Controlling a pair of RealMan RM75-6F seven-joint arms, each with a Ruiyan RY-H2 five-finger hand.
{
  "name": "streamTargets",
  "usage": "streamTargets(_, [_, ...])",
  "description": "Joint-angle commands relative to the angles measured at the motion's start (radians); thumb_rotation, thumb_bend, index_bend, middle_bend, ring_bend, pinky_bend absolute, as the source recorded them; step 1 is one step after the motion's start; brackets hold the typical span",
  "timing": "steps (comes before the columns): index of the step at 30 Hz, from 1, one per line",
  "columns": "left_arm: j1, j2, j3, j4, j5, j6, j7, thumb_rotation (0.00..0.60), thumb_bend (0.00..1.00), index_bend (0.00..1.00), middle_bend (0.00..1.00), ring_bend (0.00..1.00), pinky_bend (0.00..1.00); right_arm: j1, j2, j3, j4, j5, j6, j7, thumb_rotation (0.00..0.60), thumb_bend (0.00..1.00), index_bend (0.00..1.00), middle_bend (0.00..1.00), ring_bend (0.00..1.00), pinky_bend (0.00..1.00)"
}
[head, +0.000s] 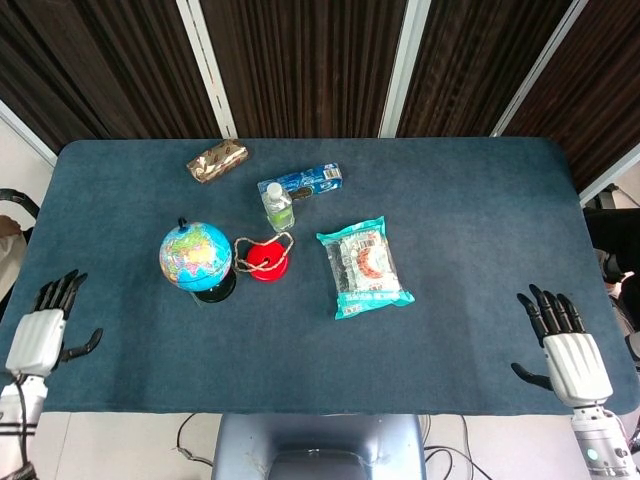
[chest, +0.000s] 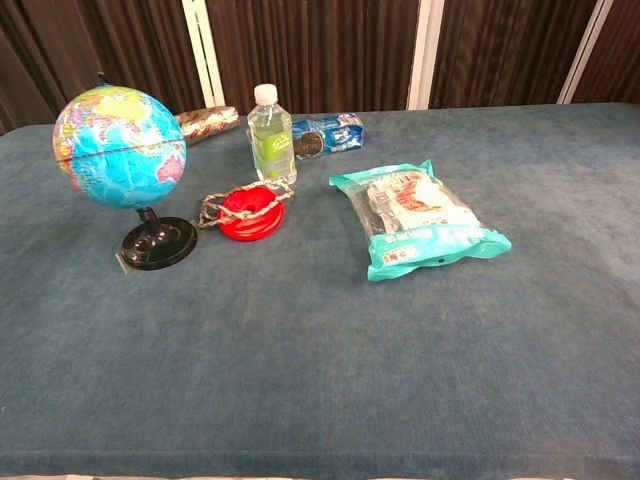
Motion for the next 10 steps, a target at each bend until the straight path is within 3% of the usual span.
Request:
streamTargets(1, [0.067, 0.039, 0.075, -0.045, 0.07, 0.06, 0.062, 0.6, 0.32, 0.0, 0.0, 0.0, 0.01, 0.0, -0.004, 0.002, -0.002, 0.001, 0.001, -0.006, 0.6, 0.11, 0.0, 0.0, 0.0, 0.0])
streamTargets(5, [0.084, 0.041, 0.095, -0.036, 0.172, 0.129, 0.061, 0.6, 0.33, 0.0, 0.0, 0.0, 0.0, -0.001, -0.011, 0.0, -0.001, -0.004, 0.006, -0.015, 0.6, 0.11, 0.0, 0.0, 0.0, 0.0])
streamTargets(10, [0.092, 0.039, 0.097, -0.029, 0.18, 0.129, 0.064, 0.6, 0.33, 0.0, 0.0, 0.0, 0.0, 0.003, -0.014, -0.003, 0.001, -0.004, -0.004, -0.021, 0.6, 0.11, 0.0, 0.0, 0.0, 0.0])
